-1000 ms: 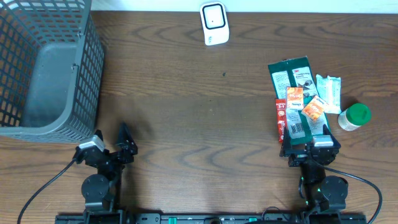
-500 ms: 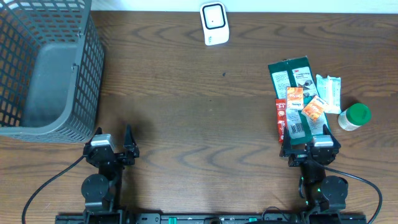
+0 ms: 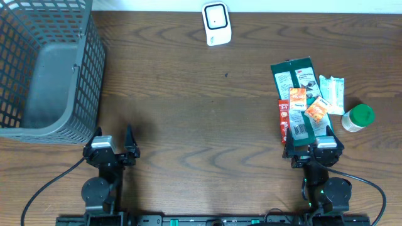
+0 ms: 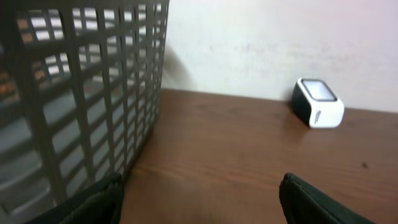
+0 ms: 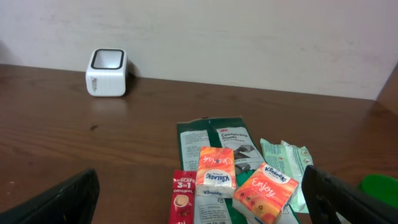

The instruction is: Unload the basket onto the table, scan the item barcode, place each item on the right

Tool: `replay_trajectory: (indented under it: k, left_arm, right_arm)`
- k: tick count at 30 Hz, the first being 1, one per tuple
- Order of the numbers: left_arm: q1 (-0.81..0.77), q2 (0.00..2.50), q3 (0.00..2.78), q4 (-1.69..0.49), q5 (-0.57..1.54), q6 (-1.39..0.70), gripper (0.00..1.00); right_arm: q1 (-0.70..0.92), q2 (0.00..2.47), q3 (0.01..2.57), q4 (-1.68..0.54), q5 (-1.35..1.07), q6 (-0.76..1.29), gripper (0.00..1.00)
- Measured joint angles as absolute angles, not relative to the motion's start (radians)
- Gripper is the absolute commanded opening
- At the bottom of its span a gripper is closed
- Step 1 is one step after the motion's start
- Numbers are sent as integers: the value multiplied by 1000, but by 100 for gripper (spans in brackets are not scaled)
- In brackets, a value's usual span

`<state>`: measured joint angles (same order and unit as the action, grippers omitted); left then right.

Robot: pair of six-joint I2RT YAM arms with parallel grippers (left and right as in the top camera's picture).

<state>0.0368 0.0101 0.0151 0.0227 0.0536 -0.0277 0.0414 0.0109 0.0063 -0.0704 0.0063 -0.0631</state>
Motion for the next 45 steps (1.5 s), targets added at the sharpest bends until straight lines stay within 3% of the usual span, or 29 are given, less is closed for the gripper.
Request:
replay_trajectory:
  k: [45]
  left_arm:
    - [37, 10, 15, -25, 54, -25, 80]
  right_arm:
    - [41, 11, 6, -70, 6, -63, 99]
